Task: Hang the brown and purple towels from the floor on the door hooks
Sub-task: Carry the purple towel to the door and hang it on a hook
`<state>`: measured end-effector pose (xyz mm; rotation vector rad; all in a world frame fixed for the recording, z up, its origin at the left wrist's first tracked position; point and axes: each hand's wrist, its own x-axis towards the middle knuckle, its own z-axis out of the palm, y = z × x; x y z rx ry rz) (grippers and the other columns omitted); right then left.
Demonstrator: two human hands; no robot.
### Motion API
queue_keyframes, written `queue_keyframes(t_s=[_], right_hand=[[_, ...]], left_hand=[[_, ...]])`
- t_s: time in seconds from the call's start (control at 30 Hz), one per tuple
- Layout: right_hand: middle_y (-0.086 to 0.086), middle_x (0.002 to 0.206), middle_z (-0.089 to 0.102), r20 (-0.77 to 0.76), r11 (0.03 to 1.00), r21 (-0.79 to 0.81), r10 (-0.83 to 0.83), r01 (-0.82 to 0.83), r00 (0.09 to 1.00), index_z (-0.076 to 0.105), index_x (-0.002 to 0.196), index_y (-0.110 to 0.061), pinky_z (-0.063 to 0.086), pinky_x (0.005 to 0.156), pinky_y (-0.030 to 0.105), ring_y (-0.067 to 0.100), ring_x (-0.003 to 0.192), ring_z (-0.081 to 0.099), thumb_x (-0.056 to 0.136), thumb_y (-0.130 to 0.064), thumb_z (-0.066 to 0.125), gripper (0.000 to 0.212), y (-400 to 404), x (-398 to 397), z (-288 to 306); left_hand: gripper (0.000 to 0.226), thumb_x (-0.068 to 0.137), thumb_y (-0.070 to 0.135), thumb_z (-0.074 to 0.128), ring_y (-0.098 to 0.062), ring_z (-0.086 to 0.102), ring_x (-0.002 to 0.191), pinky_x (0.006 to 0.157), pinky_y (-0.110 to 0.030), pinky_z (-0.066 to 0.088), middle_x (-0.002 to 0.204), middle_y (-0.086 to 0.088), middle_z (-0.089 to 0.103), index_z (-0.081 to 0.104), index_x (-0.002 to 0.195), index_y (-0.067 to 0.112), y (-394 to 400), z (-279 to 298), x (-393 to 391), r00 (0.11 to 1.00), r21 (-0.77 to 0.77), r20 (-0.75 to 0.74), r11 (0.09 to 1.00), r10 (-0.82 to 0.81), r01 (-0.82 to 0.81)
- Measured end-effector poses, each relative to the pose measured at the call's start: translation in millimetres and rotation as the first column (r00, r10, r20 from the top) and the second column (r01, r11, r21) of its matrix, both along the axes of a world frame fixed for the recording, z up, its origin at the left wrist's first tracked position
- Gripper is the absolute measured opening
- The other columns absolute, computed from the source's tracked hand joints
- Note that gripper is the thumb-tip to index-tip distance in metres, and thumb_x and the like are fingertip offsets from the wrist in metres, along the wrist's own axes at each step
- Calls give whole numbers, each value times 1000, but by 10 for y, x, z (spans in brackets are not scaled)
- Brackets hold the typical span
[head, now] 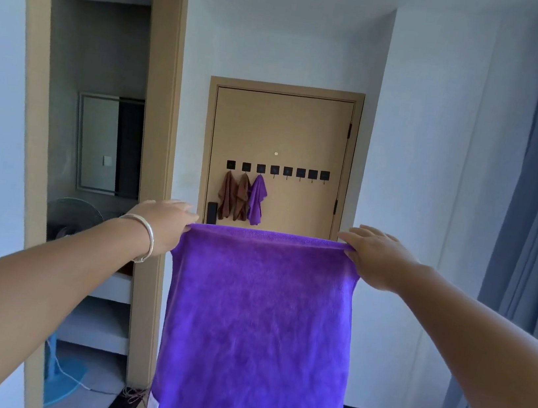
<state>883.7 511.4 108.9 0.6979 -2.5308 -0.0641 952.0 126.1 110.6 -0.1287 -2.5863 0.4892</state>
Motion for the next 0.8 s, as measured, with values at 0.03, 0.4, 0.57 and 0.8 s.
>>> queue_keyframes(t_s=[0.03, 0.4, 0.57, 0.8], right_hand=[[-9, 124, 54, -1, 1000, -6, 3, -3, 1000, 52, 122, -31, 37, 103, 36, 14, 123, 43, 103, -34, 28, 31, 36, -139, 33], [-9, 133, 50, 23, 1000, -8, 9, -9, 1000, 46, 135, -30, 34, 107, 37, 16, 129, 39, 104, -33, 26, 37, 397, -1407, 120], [-9, 131, 51, 33, 1000, -9, 11, -11, 999, 48, 132, -32, 35, 106, 36, 15, 127, 40, 104, -34, 26, 35, 399, -1885, 65], [-8, 136, 49, 42, 1000, 18, -26, 25, 999, 46, 136, -31, 33, 107, 35, 15, 131, 38, 104, -34, 26, 38, 193, -2677, 11]], left_hand=[[21, 97, 12, 39, -12, 50, 88, 76, -30, 46, 91, 6, 49, 45, 83, 25, 40, 36, -143, 1000, 5, -2, 1000, 5, -5], [20, 96, 10, 38, -11, 49, 88, 73, -30, 46, 91, 7, 46, 46, 86, 25, 371, 84, -1394, 1000, 9, -4, 1000, 28, -28], [20, 93, 6, 38, -14, 52, 90, 79, -36, 49, 92, 5, 47, 53, 91, 18, 327, 74, -1905, 999, 14, 18, 1000, 27, -27], [21, 93, 7, 39, -13, 50, 88, 78, -39, 51, 89, 9, 43, 49, 84, 23, 93, -39, -2783, 1000, 21, 23, 1000, 16, -16]])
